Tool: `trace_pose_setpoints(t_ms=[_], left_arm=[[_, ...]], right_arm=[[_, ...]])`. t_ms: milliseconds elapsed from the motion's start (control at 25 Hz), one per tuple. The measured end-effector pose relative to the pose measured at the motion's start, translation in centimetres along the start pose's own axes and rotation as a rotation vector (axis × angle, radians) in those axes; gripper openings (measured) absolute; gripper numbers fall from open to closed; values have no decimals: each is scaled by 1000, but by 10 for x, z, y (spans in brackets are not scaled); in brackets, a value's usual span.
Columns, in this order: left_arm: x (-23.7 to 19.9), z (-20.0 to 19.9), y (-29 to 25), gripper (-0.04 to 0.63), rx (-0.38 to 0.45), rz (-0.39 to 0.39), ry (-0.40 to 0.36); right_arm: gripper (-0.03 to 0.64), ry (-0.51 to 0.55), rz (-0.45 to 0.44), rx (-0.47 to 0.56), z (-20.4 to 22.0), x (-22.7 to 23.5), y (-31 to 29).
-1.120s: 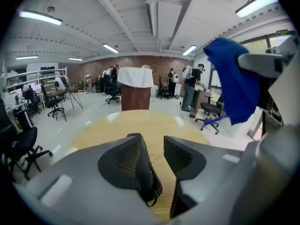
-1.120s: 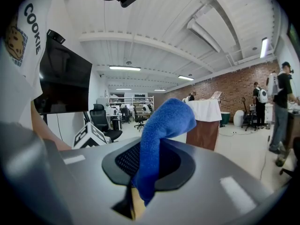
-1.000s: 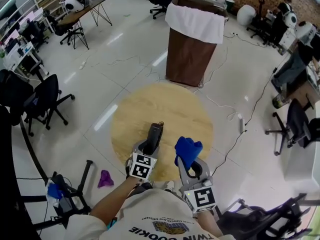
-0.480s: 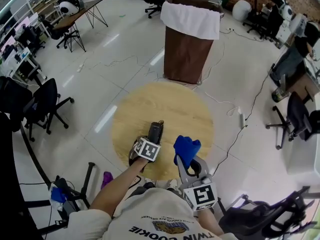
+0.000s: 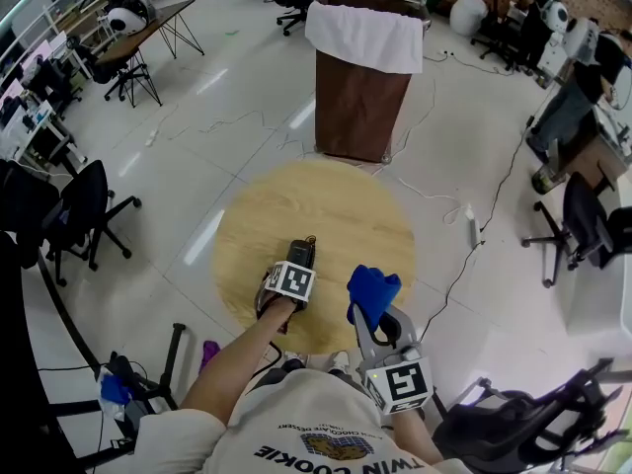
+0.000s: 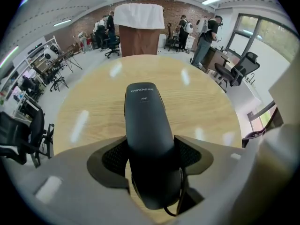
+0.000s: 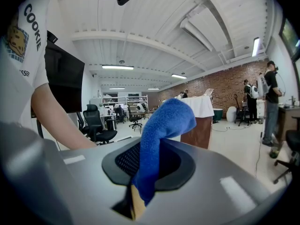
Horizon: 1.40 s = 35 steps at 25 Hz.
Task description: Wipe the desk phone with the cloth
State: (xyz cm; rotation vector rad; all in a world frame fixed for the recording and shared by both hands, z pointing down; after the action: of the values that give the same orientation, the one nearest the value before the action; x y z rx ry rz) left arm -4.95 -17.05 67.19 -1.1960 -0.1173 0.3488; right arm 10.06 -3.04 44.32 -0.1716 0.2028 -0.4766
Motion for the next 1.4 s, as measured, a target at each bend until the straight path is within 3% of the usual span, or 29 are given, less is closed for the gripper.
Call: trace_pose_setpoints(t_ms=[160, 400, 920, 1080, 1400], left_arm=[[0, -1, -2, 293, -29, -9, -10], [2, 2, 1, 287, 103, 45, 29], [-8, 3, 7, 270, 78, 40, 13], [-6, 8, 13, 268, 94, 90, 63], [6, 4, 49, 268, 189, 181, 68]], right_arm=[[58, -2, -6, 1, 0, -2, -1], [58, -2, -22, -3, 1, -5, -3], [58, -9, -13, 0, 1, -7, -3], [58, -12, -14, -4, 0, -7, -3], [58, 2, -29, 14, -6, -9, -7]])
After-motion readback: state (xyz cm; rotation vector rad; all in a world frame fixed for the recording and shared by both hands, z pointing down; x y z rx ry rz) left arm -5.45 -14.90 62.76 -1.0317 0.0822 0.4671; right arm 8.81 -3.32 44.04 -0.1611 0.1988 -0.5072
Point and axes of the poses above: the fingertips, and each gripper's own axes: y backward along the fingers, x to its right, z out of its underside, the point moved 4 cm from there along y, backward along the fingers, and after that the axes turned 13 degrees about y, right-handed, at the moved point
